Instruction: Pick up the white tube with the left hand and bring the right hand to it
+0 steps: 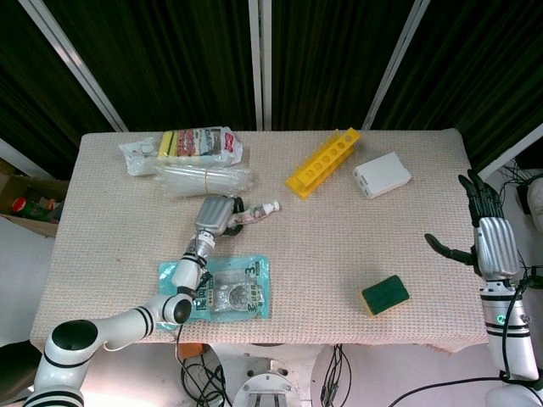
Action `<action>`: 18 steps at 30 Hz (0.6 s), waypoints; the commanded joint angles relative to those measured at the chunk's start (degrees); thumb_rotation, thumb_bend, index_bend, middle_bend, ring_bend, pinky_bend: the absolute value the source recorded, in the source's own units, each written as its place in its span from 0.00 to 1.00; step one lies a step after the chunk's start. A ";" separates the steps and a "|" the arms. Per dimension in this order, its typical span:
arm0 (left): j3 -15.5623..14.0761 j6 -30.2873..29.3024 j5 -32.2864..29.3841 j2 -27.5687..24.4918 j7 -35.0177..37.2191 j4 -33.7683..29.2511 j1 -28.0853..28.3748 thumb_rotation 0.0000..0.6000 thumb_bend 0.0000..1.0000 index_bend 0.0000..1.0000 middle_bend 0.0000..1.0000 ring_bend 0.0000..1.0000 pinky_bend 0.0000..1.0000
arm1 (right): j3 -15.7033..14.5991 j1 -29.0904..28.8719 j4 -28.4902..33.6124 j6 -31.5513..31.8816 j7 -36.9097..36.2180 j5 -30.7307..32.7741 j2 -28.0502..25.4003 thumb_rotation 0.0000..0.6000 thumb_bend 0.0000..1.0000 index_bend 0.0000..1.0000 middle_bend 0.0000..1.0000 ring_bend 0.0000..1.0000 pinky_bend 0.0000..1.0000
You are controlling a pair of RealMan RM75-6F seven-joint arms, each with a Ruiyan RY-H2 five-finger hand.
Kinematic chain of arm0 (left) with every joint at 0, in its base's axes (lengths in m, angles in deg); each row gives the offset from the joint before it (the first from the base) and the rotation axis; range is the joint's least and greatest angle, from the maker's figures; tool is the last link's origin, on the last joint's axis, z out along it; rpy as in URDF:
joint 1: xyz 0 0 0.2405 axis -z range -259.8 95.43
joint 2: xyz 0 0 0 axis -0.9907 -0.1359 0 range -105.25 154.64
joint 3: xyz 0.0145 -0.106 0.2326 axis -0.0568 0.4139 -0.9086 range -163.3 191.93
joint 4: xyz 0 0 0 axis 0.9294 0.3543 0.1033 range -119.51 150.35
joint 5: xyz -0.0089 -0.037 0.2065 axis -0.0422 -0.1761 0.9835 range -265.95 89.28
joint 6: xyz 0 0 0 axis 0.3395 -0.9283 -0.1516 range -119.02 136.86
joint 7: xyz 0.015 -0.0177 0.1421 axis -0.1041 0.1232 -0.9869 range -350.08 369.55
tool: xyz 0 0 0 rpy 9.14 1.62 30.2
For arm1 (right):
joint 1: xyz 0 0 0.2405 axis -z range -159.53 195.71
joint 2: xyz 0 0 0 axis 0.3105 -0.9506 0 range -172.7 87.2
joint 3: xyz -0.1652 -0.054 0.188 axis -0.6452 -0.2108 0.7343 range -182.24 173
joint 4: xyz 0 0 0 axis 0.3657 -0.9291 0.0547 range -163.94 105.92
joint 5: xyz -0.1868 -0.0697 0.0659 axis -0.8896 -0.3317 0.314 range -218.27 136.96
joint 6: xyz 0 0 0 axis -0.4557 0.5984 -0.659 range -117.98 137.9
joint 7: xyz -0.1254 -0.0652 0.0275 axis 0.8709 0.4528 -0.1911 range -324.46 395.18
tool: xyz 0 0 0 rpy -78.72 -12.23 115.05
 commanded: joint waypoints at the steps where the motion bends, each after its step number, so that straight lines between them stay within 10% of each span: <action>1: -0.33 -0.81 1.32 -0.13 1.33 -0.20 -0.11 1.00 0.39 0.63 0.68 0.56 0.67 | -0.05 0.01 0.01 -0.16 -0.06 0.16 -0.12 0.25 0.00 0.00 0.00 0.00 0.00; 18: -1.96 -9.42 17.66 -4.73 37.55 -6.95 -3.86 1.00 0.44 0.77 0.86 0.72 0.81 | 0.15 -0.90 0.35 -0.37 -1.16 -1.66 0.03 0.25 0.00 0.00 0.00 0.00 0.00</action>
